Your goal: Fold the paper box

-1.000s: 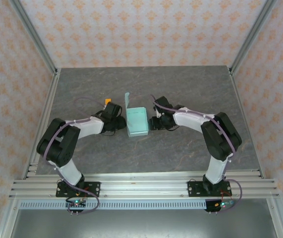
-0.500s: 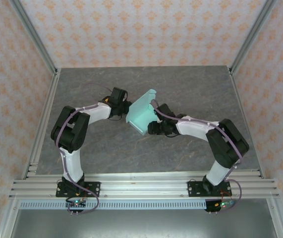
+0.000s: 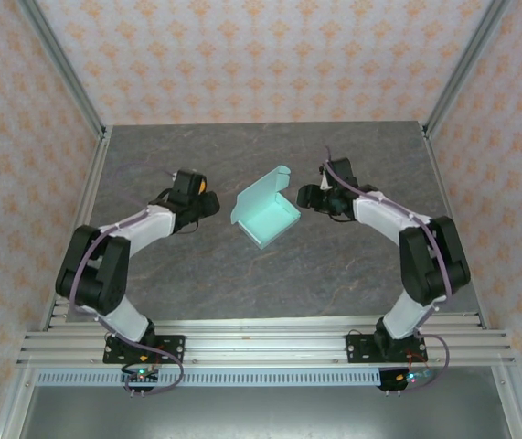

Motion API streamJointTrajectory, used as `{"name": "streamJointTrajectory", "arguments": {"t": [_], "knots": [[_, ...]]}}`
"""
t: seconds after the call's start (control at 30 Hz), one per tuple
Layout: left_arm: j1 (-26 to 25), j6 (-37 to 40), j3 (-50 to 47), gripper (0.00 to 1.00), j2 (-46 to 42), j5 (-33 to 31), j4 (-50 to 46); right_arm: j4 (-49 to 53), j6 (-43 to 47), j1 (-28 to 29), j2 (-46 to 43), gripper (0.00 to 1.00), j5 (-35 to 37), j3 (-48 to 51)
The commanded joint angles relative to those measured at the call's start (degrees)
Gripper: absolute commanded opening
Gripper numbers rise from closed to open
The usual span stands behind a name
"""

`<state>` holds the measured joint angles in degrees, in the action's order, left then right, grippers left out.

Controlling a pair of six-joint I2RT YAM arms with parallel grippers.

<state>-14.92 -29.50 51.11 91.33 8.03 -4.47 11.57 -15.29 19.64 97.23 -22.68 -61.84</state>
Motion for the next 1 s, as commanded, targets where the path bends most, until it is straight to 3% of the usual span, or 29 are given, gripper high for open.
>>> {"name": "streamJointTrajectory", "arguments": {"t": [0.0, 0.17, 0.37, 0.6, 0.8, 0.97], "knots": [[-0.07, 0.59, -2.44, 0.46, -4.20, -3.14, 0.10, -2.42, 1.15, 0.39, 4.19, 0.60, -7.87, -2.37], [0.60, 0.98, -5.65, 0.48, -7.77, -5.74, -0.18, -5.29, 0.00, 0.55, 7.62, 0.55, -12.44, -2.92], [3.41, 0.58, -7.85, 0.48, -10.96, -6.54, -0.28, -8.19, -1.98, 2.77, 4.00, 0.53, -14.74, 2.51], [4.18, 1.72, -5.94, 0.49, -11.39, -8.56, -2.03, -11.22, -4.99, 6.82, 0.97, 0.53, -14.82, 7.56], [4.43, 1.35, -6.23, 0.49, -11.74, -7.51, -1.86, -8.78, -3.66, 6.05, -1.54, 0.52, -10.11, 8.21], [4.40, 1.63, -6.83, 0.50, -12.72, -7.65, -2.43, -6.23, -3.23, 5.11, 2.26, 0.42, -10.37, 4.53]]}}
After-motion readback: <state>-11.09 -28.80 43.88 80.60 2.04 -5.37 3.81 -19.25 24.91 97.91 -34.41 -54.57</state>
